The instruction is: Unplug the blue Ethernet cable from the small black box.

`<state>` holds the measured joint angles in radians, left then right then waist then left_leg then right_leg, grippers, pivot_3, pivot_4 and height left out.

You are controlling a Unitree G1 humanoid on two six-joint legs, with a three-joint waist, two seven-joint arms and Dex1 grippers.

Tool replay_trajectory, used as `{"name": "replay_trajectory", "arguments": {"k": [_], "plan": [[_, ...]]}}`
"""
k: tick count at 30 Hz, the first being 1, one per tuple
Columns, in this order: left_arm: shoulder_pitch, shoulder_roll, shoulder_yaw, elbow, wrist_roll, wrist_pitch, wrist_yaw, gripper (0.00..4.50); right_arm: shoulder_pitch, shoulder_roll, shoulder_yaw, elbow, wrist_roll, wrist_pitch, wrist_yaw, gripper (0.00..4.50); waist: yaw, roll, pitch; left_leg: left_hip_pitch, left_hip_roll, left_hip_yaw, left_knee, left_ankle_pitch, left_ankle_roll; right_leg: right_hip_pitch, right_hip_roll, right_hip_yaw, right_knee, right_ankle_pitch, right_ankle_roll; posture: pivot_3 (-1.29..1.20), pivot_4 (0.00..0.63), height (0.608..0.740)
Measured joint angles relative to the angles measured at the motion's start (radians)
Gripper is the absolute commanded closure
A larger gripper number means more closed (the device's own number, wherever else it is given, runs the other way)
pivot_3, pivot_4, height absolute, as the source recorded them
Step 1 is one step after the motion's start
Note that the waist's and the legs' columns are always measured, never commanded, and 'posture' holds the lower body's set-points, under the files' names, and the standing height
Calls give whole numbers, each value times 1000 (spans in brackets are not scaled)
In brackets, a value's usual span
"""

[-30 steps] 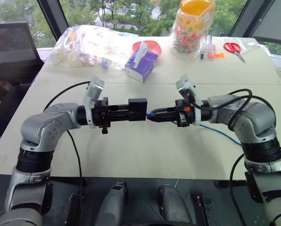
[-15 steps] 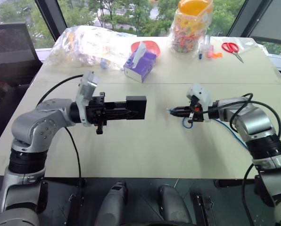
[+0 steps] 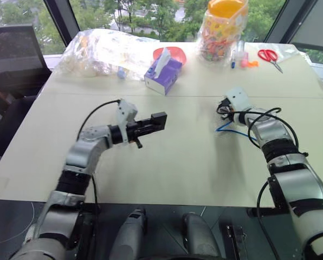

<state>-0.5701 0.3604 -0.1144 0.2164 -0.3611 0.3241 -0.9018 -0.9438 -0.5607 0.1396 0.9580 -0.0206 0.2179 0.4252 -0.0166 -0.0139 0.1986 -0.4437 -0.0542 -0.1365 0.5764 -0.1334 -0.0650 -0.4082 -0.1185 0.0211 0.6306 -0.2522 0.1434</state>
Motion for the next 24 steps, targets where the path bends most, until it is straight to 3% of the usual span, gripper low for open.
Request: {"name": "replay_trajectory", "arguments": {"k": [3,4,8,12,17,24], "plan": [[-27,-52,-11,75,31,-51,9,4017,-9,0,-42,37,-1,-17,-43,193,-1,0,0,1,0,0,0,0,0,0,0,0,1,0,1,0,150,728],[-36,-67,-13,96,40,-68,10,4017,-9,-1,-53,42,-2,-18,-57,53,-1,0,0,1,0,0,0,0,0,0,0,0,1,0,1,0,150,728],[-75,-127,-19,208,72,-142,16,4017,-4,-12,-124,35,13,-20,-100,53,-2,0,0,1,0,0,0,0,0,0,0,0,1,1,2,0,150,728],[-138,-174,-19,345,117,-242,44,4017,52,-30,-264,-151,119,53,-92,53,-1,0,0,0,0,0,1,0,0,0,0,0,1,1,3,0,150,728],[-228,-263,12,525,136,-330,108,4017,226,-22,-396,-607,310,322,-57,53,2,0,0,0,-1,-1,1,0,1,1,0,0,1,2,5,0,150,728],[-303,-288,30,777,188,-485,147,4017,498,2,-446,-1141,544,649,-35,53,0,0,0,0,0,0,2,0,1,1,0,0,1,2,5,0,150,728]]}}
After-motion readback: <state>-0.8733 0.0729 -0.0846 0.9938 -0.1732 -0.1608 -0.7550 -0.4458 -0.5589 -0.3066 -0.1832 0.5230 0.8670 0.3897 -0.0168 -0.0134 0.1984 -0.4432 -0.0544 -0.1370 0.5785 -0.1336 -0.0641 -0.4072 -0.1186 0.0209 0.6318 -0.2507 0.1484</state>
